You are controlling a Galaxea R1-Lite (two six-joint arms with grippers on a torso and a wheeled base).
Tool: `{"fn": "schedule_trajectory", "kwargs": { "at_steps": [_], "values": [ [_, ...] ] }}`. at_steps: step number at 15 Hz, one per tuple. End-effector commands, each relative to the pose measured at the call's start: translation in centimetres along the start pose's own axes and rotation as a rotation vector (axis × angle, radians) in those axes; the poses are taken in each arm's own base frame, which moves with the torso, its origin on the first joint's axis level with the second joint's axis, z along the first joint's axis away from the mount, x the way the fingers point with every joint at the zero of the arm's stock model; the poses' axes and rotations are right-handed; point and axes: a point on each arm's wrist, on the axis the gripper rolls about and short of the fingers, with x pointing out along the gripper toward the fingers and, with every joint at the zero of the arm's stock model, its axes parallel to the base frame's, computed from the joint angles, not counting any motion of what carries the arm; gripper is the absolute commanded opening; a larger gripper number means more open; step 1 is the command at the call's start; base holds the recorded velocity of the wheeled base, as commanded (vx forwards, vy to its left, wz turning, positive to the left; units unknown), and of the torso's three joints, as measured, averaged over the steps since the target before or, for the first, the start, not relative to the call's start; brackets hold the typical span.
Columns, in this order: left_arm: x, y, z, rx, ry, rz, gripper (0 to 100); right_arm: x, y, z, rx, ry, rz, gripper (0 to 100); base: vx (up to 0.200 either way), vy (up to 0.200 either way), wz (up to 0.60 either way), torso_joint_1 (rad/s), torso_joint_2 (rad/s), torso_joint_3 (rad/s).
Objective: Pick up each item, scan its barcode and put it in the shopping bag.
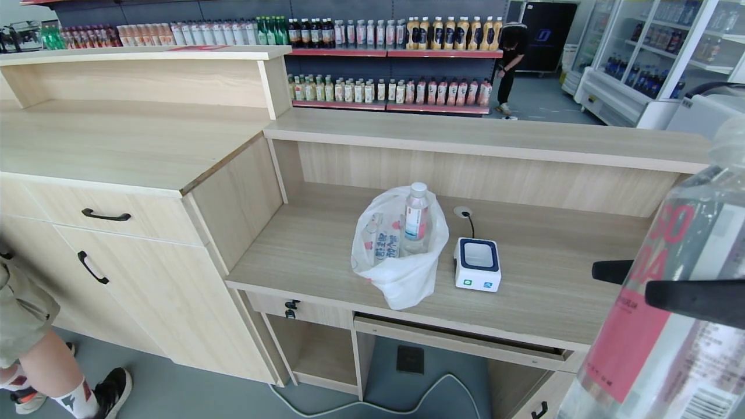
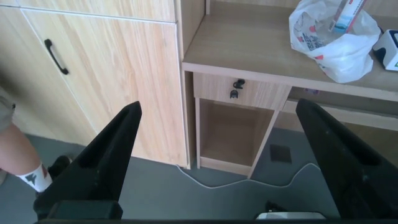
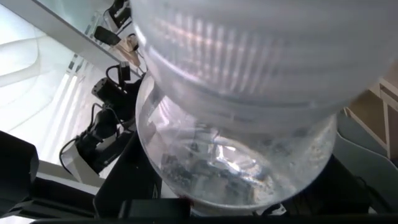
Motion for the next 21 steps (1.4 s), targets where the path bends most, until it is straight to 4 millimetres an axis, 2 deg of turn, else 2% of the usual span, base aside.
{"fn": "schedule_trajectory", "kwargs": {
  "at_steps": [1,8,10,11,12,14,15,17,18,21],
  "values": [
    [0.0,0.0,0.0,0.0,-0.001,0.0,100,-0.1,0.0,0.1,-0.005,-0.007,-0.004,0,0.0,0.0,0.0,0.0,0.0,0.0],
    [0.0,0.0,0.0,0.001,-0.001,0.0,100,-0.3,-0.4,0.2,-0.019,-0.021,-0.041,0,0.0,0.0,0.0,0.0,0.0,0.0],
    [0.0,0.0,0.0,0.001,-0.001,0.0,100,0.2,-1.8,0.3,-0.169,-0.014,-0.116,0,0.0,0.0,0.0,0.0,0.0,0.0],
    [0.0,0.0,0.0,0.001,-0.001,0.0,100,0.7,-4.6,0.6,-0.347,0.0,-0.338,0,0.0,0.0,0.0,0.0,0.0,0.0],
    [0.0,0.0,0.0,0.001,-0.001,0.0,100,0.4,-7.3,0.8,-0.524,0.034,-0.562,0,0.0,0.0,0.0,0.0,0.0,0.0],
    [0.0,0.0,0.0,0.0,-0.001,0.0,100,-1.4,-12.1,0.8,-0.768,0.072,-0.854,0,0.0,0.0,0.0,0.0,0.0,0.0],
    [0.0,0.0,0.0,0.001,-0.001,0.0,100,-2.1,-14.1,0.4,-0.861,0.073,-0.947,0,0.0,0.0,0.0,0.0,0.0,0.0],
    [0.0,0.0,0.0,0.001,-0.001,0.0,100,-2.6,-16.9,0.4,-0.954,0.04,-1.054,0,0.0,0.0,0.0,0.0,0.0,0.0],
    [0.0,0.0,0.0,0.001,-0.001,0.0,100,-2.1,-18.6,0.7,-1.014,0.012,-1.078,0,0.0,0.0,0.0,0.0,0.0,0.0],
    [0.0,0.0,0.0,0.001,-0.001,0.0,100,-2.0,-21.8,0.4,-1.161,0.071,-1.12,0,0.0,0.0,0.0,0.0,0.0,0.0]
  ]
}}
